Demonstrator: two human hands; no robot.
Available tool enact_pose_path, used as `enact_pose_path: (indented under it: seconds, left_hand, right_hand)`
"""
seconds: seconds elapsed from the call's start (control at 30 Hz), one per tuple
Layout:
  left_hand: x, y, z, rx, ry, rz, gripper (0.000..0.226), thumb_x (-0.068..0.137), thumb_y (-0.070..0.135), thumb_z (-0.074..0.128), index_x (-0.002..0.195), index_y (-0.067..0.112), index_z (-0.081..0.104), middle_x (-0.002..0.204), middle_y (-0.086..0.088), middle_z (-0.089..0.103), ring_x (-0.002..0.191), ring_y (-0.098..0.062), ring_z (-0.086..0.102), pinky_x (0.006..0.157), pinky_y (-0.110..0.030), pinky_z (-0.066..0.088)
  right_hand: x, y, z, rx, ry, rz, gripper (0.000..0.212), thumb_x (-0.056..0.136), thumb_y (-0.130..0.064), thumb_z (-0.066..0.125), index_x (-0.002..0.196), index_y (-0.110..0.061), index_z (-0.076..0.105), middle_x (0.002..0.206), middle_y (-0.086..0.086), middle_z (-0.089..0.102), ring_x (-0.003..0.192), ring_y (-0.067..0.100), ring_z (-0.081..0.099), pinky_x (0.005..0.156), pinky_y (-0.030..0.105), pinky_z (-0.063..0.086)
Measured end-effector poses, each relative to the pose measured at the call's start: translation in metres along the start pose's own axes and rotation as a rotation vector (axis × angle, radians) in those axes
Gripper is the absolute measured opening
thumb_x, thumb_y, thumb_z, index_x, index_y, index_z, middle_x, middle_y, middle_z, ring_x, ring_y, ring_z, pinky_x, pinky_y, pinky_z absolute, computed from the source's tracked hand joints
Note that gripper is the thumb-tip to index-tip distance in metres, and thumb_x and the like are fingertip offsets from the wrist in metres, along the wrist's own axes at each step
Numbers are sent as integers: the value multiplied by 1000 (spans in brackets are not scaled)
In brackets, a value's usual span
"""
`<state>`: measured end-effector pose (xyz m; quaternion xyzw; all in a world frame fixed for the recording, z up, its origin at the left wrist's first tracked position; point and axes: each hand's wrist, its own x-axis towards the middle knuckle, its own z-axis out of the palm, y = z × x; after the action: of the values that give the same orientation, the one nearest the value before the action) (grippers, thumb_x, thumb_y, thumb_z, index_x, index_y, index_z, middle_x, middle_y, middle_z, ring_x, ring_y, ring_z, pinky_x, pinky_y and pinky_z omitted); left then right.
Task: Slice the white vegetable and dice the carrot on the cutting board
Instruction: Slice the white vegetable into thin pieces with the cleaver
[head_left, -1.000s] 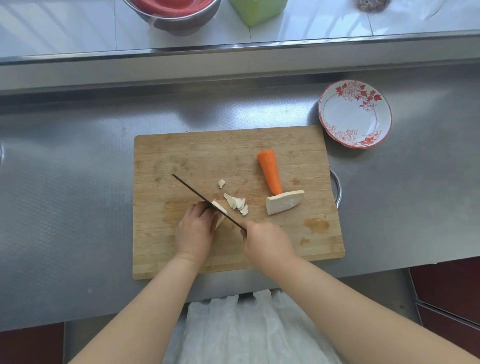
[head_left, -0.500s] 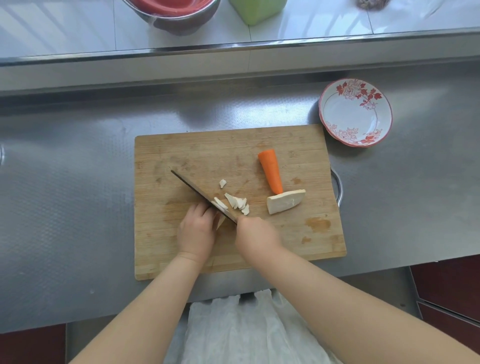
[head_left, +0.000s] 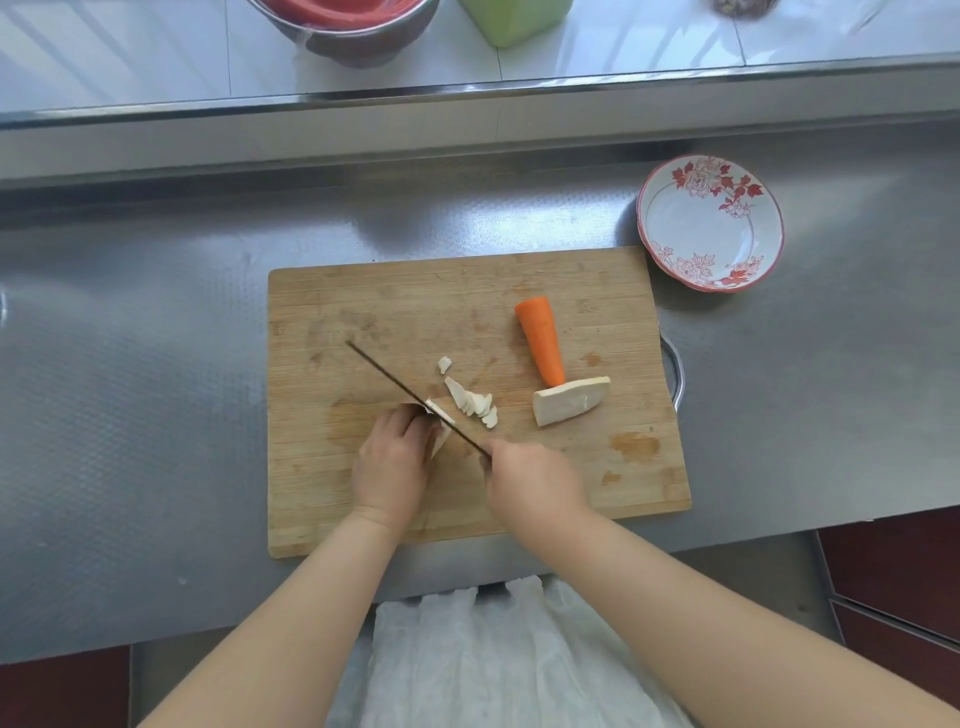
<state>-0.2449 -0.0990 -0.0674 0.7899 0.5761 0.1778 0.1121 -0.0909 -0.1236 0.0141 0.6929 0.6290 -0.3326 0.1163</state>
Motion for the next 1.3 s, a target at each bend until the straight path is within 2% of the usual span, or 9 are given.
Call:
enact_pose_path:
  seconds: [0.33,0.43,0.7,0.8,0.9,1.0,1.07,1.17,1.3]
  left_hand:
    - [2,3,-3,-15,18,-18,17,80,14,55,80,2,68,79,-10,63,66,-32,57,44,-28,40]
    - [0,2,1,-15,28,-42,25,83,20,47,77,4,65,78,-9,60,71,-25,49,42,-30,39]
    - [-7,-1,4,-25,12,-47,17,86,18,55,75,10,64,79,-3,57,70,-20,48,41,-29,33]
    - [-1,-1,3,-42,9,-60,21,85,22,51,74,11,66,77,-1,57,69,-21,49,43,-27,33]
    - [1,0,0,-56,-18,-73,4,77,9,73,77,8,68,79,-6,61,70,-28,57,44,-32,42]
    - [-1,1,-3,-57,-58,-99,21,63,-2,82,79,4,69,83,-11,66,72,-32,63,46,-34,47]
    - [-2,0,-4,-46,-43,-80,7,73,5,72,79,4,69,83,-10,66,72,-32,63,45,-34,47]
    - [0,1,-5,-35,-16,-67,30,80,23,45,78,4,68,79,-10,64,71,-30,59,43,-31,44]
    - [2,2,-5,-23,25,-46,29,79,22,46,75,2,67,75,-11,63,65,-31,60,42,-28,42]
  right_hand:
    - [1,-19,-3,-20,-76,69,26,90,-4,42,111,-13,54,102,9,64,93,31,61,62,32,40]
    - [12,-23,-5,-10,-98,105,25,91,-5,42,110,-12,56,108,10,62,100,30,60,67,31,41]
    - [36,-1,-4,383,-70,237,29,95,-34,49,111,-14,61,99,10,67,94,31,63,79,38,53]
    - [28,-1,-2,327,-49,191,24,97,-32,45,105,-15,61,96,8,67,92,30,63,73,34,51]
    - [11,-6,5,120,6,92,22,96,-24,42,108,-20,61,95,6,67,89,29,63,62,30,44]
    - [-2,-12,7,45,18,40,22,95,-18,41,108,-24,58,93,5,67,84,30,63,48,27,33]
    - [-4,-14,4,47,6,52,22,95,-16,40,108,-22,57,94,5,66,85,30,63,51,27,34]
    - [-1,-19,-2,6,-29,65,23,93,-11,40,109,-18,56,100,8,65,91,30,61,60,30,37]
    - [-1,-25,-4,-11,-52,91,23,92,-8,40,109,-14,55,105,9,64,96,30,61,64,30,37]
